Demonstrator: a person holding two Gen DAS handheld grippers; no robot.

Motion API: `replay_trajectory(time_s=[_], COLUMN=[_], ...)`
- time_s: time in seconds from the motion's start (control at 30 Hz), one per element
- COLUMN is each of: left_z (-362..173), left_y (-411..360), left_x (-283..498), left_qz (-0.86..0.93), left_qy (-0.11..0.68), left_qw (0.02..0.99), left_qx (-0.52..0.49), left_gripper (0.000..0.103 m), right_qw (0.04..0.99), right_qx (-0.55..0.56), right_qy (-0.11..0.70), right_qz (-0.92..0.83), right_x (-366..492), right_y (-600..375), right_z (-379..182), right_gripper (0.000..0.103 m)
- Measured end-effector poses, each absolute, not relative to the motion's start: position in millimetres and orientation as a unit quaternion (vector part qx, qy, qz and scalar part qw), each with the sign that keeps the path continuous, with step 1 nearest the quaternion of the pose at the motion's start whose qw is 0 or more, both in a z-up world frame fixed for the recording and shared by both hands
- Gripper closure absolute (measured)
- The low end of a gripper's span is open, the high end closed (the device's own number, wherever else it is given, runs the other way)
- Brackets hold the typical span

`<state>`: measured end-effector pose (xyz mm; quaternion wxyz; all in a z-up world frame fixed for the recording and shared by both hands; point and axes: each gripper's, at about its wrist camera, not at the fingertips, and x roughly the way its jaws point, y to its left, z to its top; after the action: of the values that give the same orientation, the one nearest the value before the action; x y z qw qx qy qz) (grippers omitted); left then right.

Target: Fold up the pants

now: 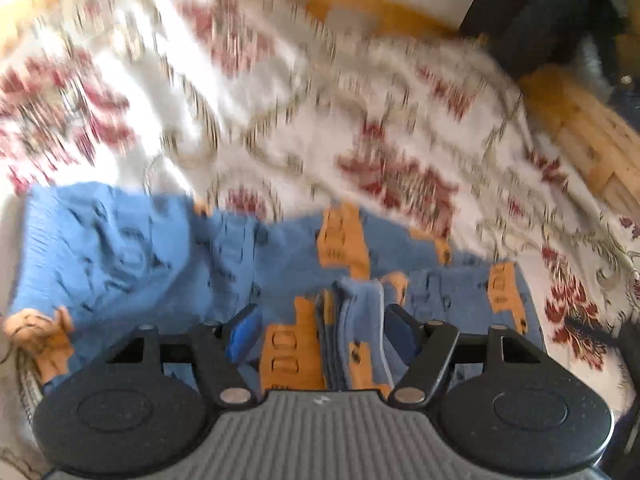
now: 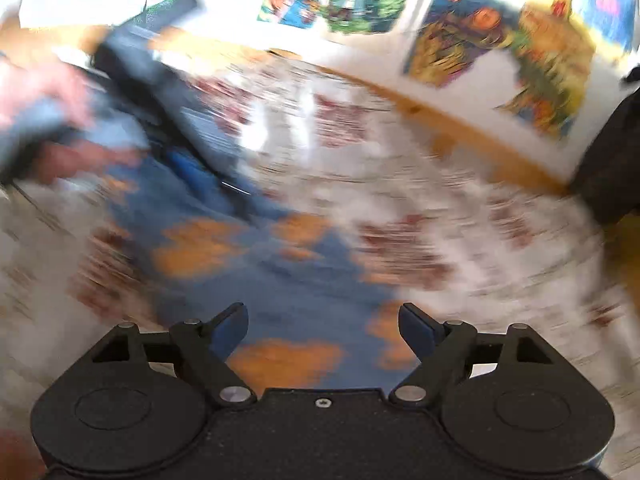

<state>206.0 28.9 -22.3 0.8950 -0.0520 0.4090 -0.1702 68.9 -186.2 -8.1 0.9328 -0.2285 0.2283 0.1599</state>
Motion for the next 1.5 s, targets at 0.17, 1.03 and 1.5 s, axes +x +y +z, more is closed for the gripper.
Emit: replay_trajectory(time_s=[0.17, 1.03, 1.5], left_z=[-23, -61, -34], left_y=[-4, 0, 57], left_x=[186, 149, 114], left_qz=[-0.137, -0.039, 0.028], left_qy=[0.328, 0.388, 0.336], left_qw=[0.935, 0.921, 0.941], left_qx=[0.01, -0.003, 0.027], left_gripper=[0.016, 0.002, 0.0], right_qw=[0.947, 0.92, 0.943], right_qx=[-0.233, -0.266, -0.226], right_qy=[0.201, 0.269, 0.222], right_qz=[0.088, 0.105, 0.096], right_x=[114, 83, 75], right_y=[-218, -212, -219], right_z=[-26, -46, -22], right_gripper=[0.02, 0.008, 0.001])
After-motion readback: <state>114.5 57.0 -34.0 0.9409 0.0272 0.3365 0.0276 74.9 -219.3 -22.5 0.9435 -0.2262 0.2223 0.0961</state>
